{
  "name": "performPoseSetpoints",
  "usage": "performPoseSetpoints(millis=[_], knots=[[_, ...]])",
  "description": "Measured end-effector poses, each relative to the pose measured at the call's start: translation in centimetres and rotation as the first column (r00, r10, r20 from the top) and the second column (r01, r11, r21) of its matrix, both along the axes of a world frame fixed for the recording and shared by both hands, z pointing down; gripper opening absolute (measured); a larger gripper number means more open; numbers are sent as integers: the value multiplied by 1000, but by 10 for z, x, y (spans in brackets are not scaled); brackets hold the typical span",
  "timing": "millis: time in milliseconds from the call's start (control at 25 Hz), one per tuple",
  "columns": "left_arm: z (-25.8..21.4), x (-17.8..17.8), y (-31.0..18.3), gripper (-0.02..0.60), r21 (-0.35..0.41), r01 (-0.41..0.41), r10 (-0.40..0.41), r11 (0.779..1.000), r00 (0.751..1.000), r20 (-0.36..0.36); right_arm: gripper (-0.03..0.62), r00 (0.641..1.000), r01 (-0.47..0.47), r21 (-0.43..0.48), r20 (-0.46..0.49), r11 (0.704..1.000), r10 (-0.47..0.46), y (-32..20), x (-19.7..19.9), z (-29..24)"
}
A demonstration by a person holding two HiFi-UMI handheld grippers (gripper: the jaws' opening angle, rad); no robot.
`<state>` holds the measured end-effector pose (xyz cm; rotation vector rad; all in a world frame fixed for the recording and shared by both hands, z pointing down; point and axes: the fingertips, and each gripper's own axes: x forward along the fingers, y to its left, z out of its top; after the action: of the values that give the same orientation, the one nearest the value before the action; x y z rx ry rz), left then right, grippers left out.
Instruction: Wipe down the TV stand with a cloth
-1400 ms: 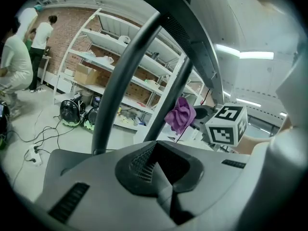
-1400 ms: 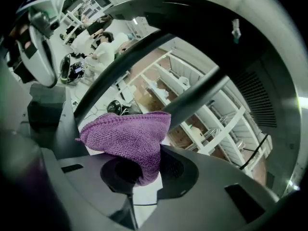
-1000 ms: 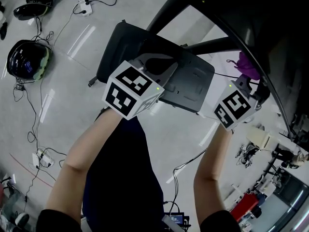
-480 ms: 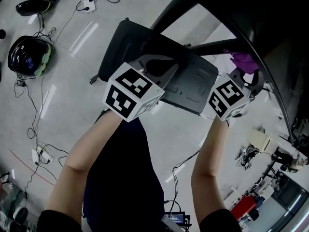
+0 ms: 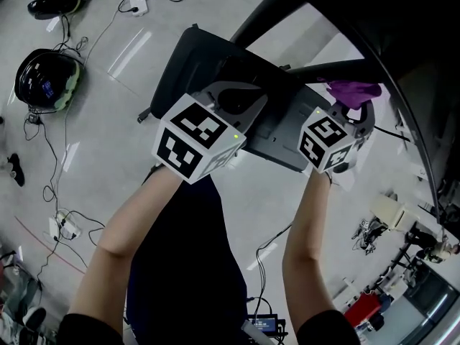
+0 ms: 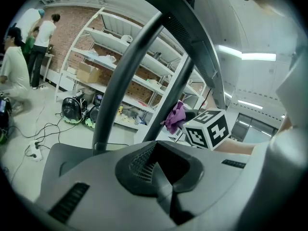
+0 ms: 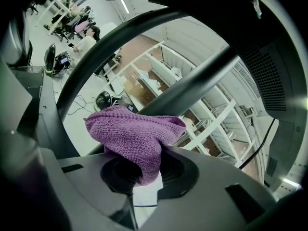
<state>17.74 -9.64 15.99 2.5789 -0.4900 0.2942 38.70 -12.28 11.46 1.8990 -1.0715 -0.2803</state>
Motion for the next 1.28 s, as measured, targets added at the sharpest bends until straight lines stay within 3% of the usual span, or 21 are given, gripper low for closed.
performPoseSetpoints(millis=[720, 1080, 1280], knots=[[19, -26, -3, 6, -33, 57, -57, 998, 998, 9, 75, 986, -28, -208, 157, 978, 62, -8, -7, 118], [23, -28, -6, 6, -43, 62, -62, 997, 998, 9, 75, 980, -9, -253, 188, 967, 58, -7, -6, 136], [25, -31, -6, 6, -46, 60, -59, 997, 998, 13, 75, 966, 41, -242, 257, 969, 23, 3, -13, 126]])
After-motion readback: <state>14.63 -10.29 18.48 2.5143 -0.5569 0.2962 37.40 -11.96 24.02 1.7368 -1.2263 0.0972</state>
